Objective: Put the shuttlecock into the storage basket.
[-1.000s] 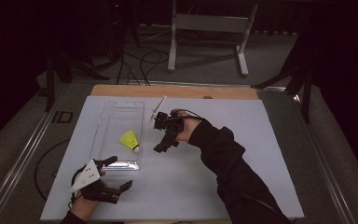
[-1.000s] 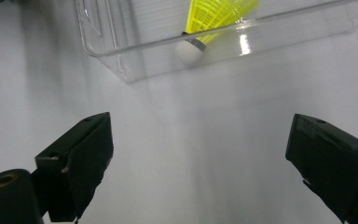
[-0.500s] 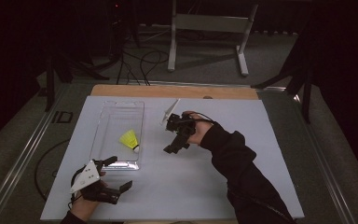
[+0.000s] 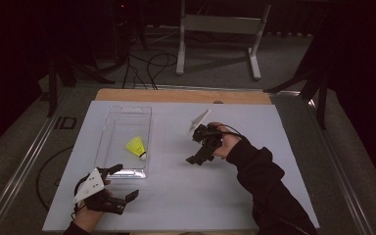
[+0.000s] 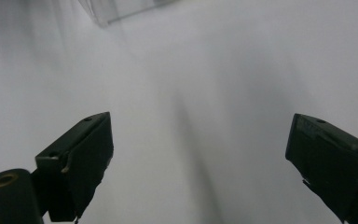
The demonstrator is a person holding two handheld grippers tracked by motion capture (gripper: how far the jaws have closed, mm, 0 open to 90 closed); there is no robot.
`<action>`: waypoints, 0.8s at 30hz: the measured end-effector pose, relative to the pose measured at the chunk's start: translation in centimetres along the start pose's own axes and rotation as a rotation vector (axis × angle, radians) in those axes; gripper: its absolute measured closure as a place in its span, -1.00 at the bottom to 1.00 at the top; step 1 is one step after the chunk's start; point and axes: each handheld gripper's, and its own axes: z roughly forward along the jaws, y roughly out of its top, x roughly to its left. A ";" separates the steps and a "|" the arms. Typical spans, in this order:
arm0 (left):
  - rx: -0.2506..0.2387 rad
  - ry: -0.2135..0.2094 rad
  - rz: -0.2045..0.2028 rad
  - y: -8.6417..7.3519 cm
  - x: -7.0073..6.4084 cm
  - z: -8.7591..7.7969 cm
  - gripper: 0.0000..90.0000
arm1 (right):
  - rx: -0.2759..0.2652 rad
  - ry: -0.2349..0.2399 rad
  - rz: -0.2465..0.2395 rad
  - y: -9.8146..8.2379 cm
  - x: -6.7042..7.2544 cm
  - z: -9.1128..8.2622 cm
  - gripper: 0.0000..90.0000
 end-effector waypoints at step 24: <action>0.009 0.002 0.005 0.0 0.0 0.1 -0.99 | -0.094 -0.036 0.109 -7.8 0.2 -1.2 -0.83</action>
